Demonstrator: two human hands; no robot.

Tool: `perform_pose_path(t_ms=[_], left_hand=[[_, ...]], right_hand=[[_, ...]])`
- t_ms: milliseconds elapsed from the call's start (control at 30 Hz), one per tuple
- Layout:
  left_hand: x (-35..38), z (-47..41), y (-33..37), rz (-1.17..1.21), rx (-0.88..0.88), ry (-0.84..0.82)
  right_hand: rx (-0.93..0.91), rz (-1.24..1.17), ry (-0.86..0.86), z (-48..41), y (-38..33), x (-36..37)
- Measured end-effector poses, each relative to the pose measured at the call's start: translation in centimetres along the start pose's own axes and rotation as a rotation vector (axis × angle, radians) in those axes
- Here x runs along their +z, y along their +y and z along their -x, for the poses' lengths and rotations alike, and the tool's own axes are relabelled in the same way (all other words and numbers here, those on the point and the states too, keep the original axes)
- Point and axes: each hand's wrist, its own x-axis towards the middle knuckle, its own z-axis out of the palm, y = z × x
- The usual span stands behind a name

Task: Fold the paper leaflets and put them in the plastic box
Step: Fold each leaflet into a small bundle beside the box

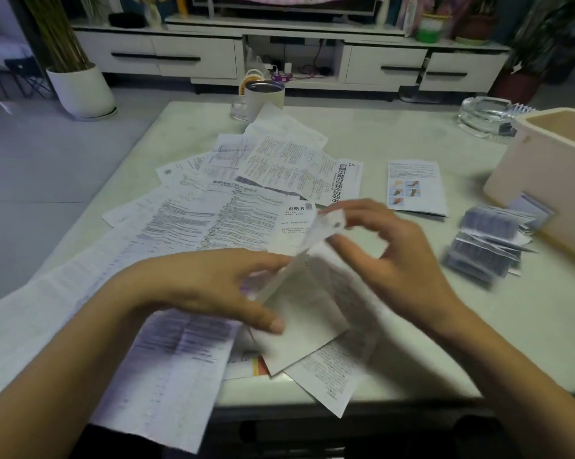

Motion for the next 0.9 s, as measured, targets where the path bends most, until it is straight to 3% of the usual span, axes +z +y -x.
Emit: perform_pose_path(t_ms=[100, 200, 267, 333, 433, 600, 733, 900], left_hand=[[0.8, -0.2, 1.6, 0.248, 0.068, 0.087], [1.1, -0.4, 3.0, 0.672, 0.057, 0.16], [1.2, -0.5, 3.2, 0.891, 0.031, 0.214], [1.4, -0.8, 3.2, 0.975, 0.0, 0.223], [2.1, -1.1, 3.3, 0.966, -0.035, 0.196], [2.5, -1.9, 3.5, 1.022, -0.074, 0.285], [2.8, -2.4, 3.5, 1.106, -0.163, 0.411], [2.9, -2.9, 3.5, 1.157, -0.179, 0.539]], right_hand=[[0.109, -0.118, 0.097, -0.5, -0.5, -2.5], [0.137, 0.014, 0.185, -0.5, -0.6, -4.0], [0.266, 0.033, 0.259, -0.4, -0.3, -4.3], [0.565, -0.22, 0.237, -0.3, -0.1, -4.3], [0.91, -0.695, 0.004, -0.1, 0.3, -3.4], [0.785, -0.599, 0.104, 0.2, 0.5, -2.4], [0.713, -0.49, 0.083, 0.4, 0.2, -2.6], [0.729, -0.57, 0.114, 0.4, 0.2, -2.3]])
